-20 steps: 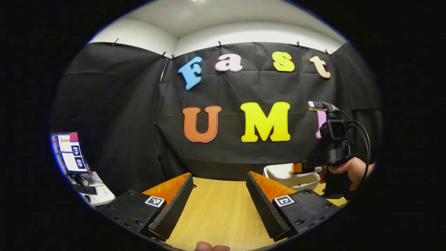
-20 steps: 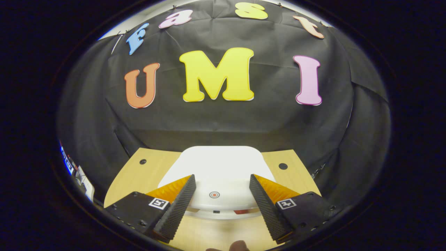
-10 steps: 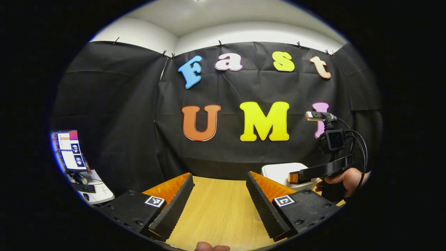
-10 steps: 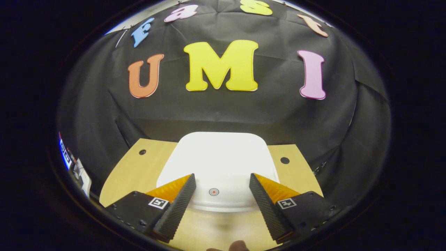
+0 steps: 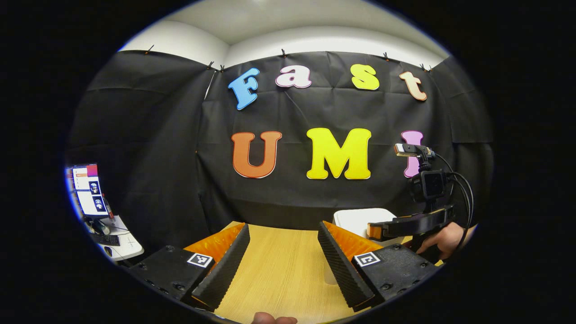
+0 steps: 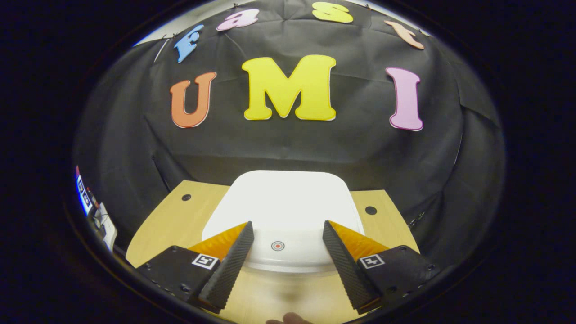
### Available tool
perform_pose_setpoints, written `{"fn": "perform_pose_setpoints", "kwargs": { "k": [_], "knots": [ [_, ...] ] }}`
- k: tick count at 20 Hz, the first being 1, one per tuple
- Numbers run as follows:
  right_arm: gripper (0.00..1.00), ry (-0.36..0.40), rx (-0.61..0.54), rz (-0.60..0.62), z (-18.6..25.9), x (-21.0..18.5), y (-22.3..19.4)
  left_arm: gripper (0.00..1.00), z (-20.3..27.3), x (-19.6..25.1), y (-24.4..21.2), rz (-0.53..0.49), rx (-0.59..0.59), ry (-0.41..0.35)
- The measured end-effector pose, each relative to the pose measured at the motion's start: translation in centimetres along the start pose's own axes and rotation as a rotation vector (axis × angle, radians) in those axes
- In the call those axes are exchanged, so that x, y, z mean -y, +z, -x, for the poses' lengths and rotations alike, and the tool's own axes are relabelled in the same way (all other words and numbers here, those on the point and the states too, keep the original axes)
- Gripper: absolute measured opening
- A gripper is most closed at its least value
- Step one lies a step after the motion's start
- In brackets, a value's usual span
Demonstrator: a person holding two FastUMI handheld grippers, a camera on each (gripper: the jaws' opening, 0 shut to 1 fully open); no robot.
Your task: Press the lid of the desktop garbage bin to open it, pick up the crumpled paper on the desktop and throw it into the bin, then pick up the pop can on the desktop and drop it into the bin, and finally close the garbage bin lid.
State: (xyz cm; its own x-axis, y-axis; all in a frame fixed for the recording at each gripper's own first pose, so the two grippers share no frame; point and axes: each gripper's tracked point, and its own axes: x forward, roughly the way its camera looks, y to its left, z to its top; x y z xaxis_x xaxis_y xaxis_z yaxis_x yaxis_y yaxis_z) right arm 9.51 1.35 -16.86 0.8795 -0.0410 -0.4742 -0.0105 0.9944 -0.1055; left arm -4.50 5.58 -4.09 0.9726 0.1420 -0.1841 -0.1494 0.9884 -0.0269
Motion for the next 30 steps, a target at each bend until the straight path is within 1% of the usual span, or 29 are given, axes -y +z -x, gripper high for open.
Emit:
{"fn": "perform_pose_setpoints", "kwargs": {
  "k": [3, 4, 5, 6, 8, 9, 12, 13, 15, 17, 19, 22, 23, 24, 26, 28, 30],
  "knots": [
    [0.99, -0.019, 0.059, -0.007, -0.1, -0.2, -0.6, 0.98, 0.1, 0.6, 0.3, 0.001, 0.002, -0.014],
    [0.99, -0.018, 0.056, -0.029, -0.2, -0.1, -1.2, 0.98, 0.0, 0.7, 0.3, -0.003, 0.003, -0.018],
    [1.00, -0.017, 0.085, -0.031, -0.2, -0.3, -0.9, 0.98, -0.2, 1.0, 0.4, -0.004, 0.004, -0.022],
    [0.99, -0.015, 0.094, -0.011, -0.1, -0.2, -1.2, 0.98, -0.1, 1.1, 0.5, -0.002, 0.005, -0.027],
    [0.99, -0.005, 0.120, -0.013, -0.2, -0.2, -0.8, 0.98, -0.2, 1.5, 0.7, 0.004, 0.011, -0.039],
    [0.99, 0.001, 0.149, -0.013, -0.1, -0.2, -0.2, 0.98, -0.4, 1.8, 1.0, 0.006, 0.013, -0.047],
    [0.96, 0.044, 0.153, 0.003, 0.8, -0.4, 0.9, 0.98, -1.0, 2.5, 1.5, -0.007, 0.022, -0.073],
    [0.94, 0.053, 0.186, -0.007, 1.6, -0.1, 2.0, 0.98, -1.5, 2.7, 1.7, -0.011, 0.023, -0.082],
    [0.94, 0.046, 0.280, -0.014, 3.3, 1.0, 4.4, 0.98, -2.2, 3.4, 2.4, -0.016, 0.036, -0.099],
    [0.94, 0.057, 0.317, -0.009, 5.0, 1.8, 5.4, 0.98, -3.1, 4.7, 3.5, -0.005, 0.048, -0.135],
    [0.94, 0.033, 0.312, -0.009, 6.4, 3.8, 5.8, 0.98, -4.1, 5.7, 4.7, 0.002, 0.066, -0.166],
    [0.97, -0.060, 0.332, -0.045, 8.4, 7.9, 7.0, 0.98, -5.5, 6.9, 7.0, -0.023, 0.114, -0.180],
    [0.98, -0.073, 0.350, -0.076, 9.3, 8.6, 7.4, 0.98, -6.0, 7.6, 7.5, -0.029, 0.124, -0.195],
    [0.95, -0.076, 0.370, -0.101, 10.1, 9.3, 7.8, 0.98, -6.4, 8.5, 7.8, -0.032, 0.131, -0.214],
    [0.95, -0.097, 0.407, -0.114, 11.0, 10.8, 8.5, 0.98, -6.8, 10.0, 8.2, -0.037, 0.138, -0.243],
    [0.95, -0.116, 0.430, -0.120, 12.0, 11.7, 9.5, 0.98, -7.0, 11.0, 8.4, -0.034, 0.141, -0.246],
    [0.95, -0.149, 0.488, -0.134, 13.5, 12.9, 10.8, 0.98, -7.5, 11.6, 8.5, -0.027, 0.144, -0.228]
  ]
}}
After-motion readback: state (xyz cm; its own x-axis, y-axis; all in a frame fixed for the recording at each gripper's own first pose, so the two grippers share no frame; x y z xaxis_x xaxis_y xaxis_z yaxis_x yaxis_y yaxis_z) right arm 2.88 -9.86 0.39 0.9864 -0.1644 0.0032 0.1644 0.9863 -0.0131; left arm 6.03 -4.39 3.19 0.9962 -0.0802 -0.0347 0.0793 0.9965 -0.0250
